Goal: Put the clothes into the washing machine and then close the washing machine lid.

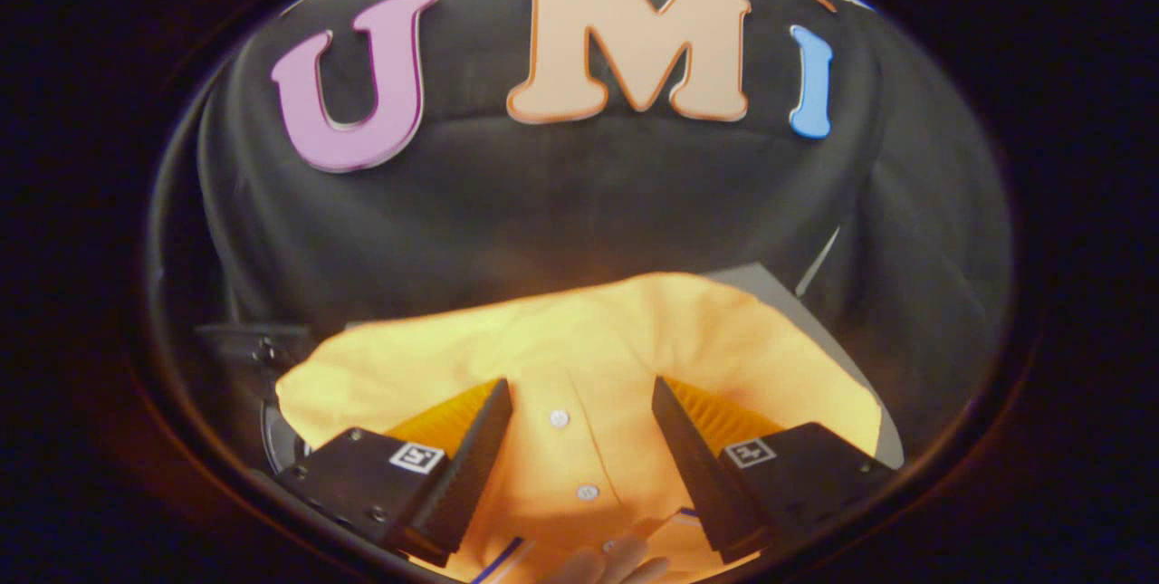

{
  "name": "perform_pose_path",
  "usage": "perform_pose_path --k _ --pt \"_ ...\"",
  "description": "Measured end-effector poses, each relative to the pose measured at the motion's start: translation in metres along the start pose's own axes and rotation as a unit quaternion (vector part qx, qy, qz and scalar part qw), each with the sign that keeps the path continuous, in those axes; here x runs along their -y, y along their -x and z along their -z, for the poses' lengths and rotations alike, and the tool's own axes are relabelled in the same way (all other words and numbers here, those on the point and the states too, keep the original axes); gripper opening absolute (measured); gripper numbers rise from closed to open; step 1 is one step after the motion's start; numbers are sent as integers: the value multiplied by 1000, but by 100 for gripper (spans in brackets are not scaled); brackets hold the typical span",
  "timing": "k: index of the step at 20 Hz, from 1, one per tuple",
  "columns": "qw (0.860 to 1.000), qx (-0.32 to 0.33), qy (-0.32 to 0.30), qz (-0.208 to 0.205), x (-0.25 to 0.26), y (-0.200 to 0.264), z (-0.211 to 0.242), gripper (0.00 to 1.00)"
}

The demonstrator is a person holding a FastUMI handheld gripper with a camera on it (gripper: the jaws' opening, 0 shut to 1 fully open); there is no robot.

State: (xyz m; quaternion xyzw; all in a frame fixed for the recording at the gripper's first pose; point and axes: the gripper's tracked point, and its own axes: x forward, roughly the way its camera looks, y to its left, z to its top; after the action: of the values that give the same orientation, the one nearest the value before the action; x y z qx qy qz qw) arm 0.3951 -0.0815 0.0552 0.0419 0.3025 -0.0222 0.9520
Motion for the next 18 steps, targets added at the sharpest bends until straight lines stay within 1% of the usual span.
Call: perform_pose_path --k 2,3,4,6,7,9,11,12,14,16,18 --pt "1000 22 -10 0 -1 2 -7 98" --pt "1000 12 -3 2 -2 3 -3 95" --pt "1000 13 8 4 -2 1 -5 95" --pt "1000 10 4 3 -6 6 -6 92" --pt "1000 12 2 1 -7 5 -7 87" --pt "1000 13 4 11 0 5 -6 80" --pt "1000 16 -2 17 0 6 -6 12" --pt "1000 11 -2 22 0 8 -3 6" --pt "999 14 -26 27 -1 12 0 1" --pt "999 14 -41 32 -3 14 0 1" --pt "998 21 -36 39 -6 17 -2 1"
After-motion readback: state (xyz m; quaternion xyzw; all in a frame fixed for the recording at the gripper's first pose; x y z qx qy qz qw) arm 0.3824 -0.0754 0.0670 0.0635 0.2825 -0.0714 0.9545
